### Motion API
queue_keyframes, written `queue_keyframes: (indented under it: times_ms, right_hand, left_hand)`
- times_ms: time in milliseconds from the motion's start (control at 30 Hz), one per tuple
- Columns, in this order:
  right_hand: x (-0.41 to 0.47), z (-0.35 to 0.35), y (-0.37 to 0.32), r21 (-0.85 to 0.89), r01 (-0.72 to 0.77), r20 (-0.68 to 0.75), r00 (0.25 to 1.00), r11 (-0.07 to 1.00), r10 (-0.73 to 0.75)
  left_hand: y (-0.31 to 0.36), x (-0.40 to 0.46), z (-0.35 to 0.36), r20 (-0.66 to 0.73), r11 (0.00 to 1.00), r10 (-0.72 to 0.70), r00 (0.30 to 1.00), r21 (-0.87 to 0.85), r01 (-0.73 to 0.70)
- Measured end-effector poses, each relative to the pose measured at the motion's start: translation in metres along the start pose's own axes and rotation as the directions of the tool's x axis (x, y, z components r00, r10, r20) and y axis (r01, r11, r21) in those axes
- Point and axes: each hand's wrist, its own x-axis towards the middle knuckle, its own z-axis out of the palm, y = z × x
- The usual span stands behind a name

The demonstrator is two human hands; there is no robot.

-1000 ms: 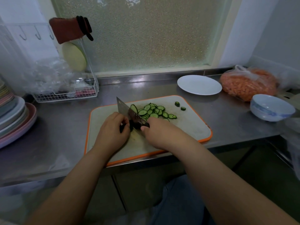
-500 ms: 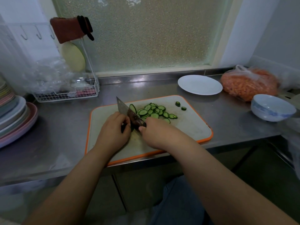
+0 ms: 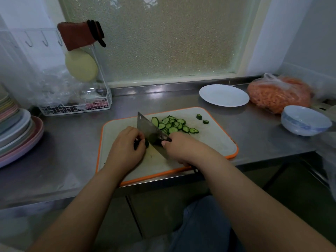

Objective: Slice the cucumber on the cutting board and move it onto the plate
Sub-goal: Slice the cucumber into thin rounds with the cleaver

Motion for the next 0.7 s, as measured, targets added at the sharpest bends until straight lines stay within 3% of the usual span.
queue_keyframes:
  times_ms: [333,700]
  right_hand:
    - [-0.018,-0.001,-0.008,-0.048,0.090,-0.067,0.993,0.995,-0.093]
    - [-0.018,0.000,-0.014,-0.029,0.077,-0.044,0.996,0.997,-0.078]
  left_hand:
    - [-0.002,0.002,0.003,0.001,1.000,0.019,1.000,-0.009,-0.019]
    - [-0.002,0.002,0.004,0.009,1.000,0.012,1.000,-0.013,-0.012]
